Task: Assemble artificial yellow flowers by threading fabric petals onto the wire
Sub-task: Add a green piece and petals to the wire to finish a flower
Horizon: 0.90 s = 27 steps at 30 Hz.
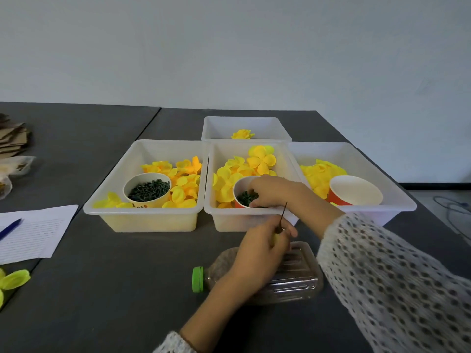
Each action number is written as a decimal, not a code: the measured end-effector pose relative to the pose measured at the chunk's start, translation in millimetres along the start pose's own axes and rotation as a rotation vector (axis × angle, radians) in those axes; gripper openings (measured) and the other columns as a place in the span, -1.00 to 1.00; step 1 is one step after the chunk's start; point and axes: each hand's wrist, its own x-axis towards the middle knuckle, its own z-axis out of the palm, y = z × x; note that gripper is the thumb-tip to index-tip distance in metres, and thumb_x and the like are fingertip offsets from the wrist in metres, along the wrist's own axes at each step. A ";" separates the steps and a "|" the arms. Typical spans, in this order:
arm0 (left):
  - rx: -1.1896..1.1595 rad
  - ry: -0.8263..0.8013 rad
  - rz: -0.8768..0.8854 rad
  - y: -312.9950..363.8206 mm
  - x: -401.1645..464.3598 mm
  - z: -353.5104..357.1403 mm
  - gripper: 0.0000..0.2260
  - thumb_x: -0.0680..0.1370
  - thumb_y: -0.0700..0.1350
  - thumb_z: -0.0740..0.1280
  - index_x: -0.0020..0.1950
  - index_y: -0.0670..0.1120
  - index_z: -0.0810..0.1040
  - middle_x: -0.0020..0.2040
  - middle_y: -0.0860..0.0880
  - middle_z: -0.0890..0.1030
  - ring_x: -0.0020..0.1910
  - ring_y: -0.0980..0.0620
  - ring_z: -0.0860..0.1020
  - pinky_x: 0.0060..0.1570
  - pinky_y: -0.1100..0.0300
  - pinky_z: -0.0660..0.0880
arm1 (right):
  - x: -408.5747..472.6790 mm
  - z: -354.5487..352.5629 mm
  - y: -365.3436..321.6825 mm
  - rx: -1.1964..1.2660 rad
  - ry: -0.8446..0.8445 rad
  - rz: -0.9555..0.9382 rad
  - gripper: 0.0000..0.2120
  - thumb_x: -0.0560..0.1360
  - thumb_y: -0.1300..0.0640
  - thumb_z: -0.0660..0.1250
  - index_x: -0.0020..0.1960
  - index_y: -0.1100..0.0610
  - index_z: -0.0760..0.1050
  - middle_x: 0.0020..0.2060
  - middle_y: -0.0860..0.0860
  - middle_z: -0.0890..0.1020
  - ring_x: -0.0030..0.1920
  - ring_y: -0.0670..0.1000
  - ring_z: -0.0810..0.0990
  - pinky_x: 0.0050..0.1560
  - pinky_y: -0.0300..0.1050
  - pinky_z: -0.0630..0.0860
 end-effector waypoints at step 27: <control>0.363 0.146 -0.019 -5.5 -1.5 9.0 -0.77 0.56 0.11 0.34 -0.18 0.06 0.36 -0.14 0.04 0.50 -0.11 0.02 0.48 -0.22 0.14 0.34 | 14.6 18.9 -9.5 0.287 0.055 0.049 -0.58 0.55 0.26 0.23 -0.46 0.02 0.31 -0.46 -0.06 0.34 -0.40 -0.12 0.27 -0.37 -0.27 0.19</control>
